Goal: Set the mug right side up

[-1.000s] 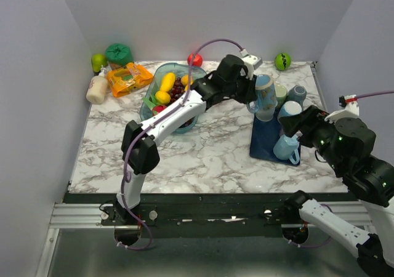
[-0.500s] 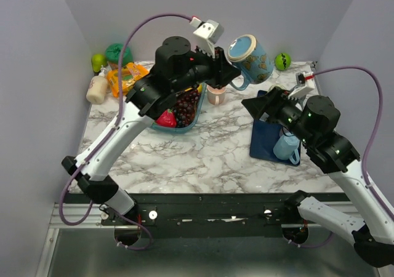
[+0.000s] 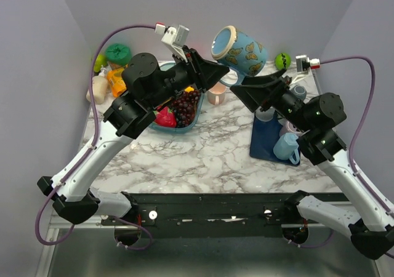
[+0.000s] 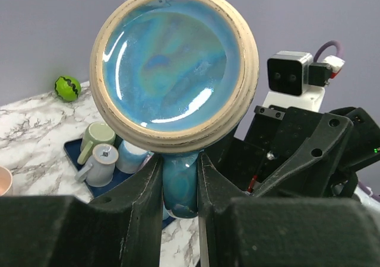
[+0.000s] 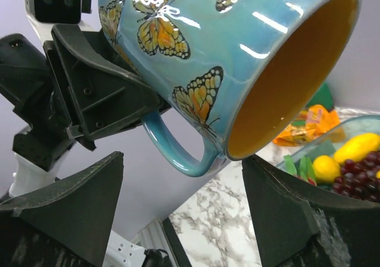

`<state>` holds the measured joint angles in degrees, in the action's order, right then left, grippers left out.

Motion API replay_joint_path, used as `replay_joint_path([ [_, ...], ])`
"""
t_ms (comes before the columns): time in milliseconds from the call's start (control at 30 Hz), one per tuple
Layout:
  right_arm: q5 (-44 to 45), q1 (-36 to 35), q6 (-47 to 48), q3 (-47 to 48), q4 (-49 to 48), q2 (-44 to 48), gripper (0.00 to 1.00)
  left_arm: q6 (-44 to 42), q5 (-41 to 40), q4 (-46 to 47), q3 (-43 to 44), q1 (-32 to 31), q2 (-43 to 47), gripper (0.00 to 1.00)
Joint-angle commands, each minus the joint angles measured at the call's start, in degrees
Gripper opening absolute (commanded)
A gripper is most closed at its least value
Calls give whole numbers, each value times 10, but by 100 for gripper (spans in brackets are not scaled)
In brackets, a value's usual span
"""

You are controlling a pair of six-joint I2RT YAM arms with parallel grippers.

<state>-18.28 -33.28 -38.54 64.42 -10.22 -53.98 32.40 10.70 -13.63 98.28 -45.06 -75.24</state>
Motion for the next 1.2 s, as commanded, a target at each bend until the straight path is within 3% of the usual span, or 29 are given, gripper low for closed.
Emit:
replay_joint_path([
  [0, -56, 1, -51, 7, -92, -30, 87, 21, -9, 158, -13, -2, 41, 0],
  [233, -44, 1, -108, -18, -190, -44, 85, 26, -5, 190, -40, -6, 53, 0],
  [367, -26, 1, -129, -25, -235, -46, 68, 30, -5, 204, -50, -6, 59, 0],
  [400, -23, 1, -131, -32, -244, -44, 60, 32, -3, 210, -53, -7, 61, 0],
  [500, -1, 1, -154, -41, -264, -39, 52, 38, 12, 232, -64, -7, 64, 0],
  [567, 13, 1, -170, -50, -284, -40, 52, 42, 26, 268, -86, -8, 69, 0],
  [700, 18, 1, -190, -40, -300, -57, 66, 52, 41, 326, -127, -7, 84, 0],
  [867, 7, 1, -198, -18, -303, -75, 64, 62, 61, 361, -143, -7, 85, 0],
  [967, 0, 1, -200, -11, -307, -83, 54, 64, 71, 366, -144, -7, 85, 0],
  [1067, 4, 1, -201, -11, -304, -86, 26, 73, 83, 369, -150, -8, 84, 0],
  [1100, 6, 1, -200, -11, -300, -85, 5, 76, 83, 368, -152, -7, 84, 0],
  [1167, 26, 1, -189, -11, -271, -77, 1, 74, 77, 361, -157, -7, 88, 0],
])
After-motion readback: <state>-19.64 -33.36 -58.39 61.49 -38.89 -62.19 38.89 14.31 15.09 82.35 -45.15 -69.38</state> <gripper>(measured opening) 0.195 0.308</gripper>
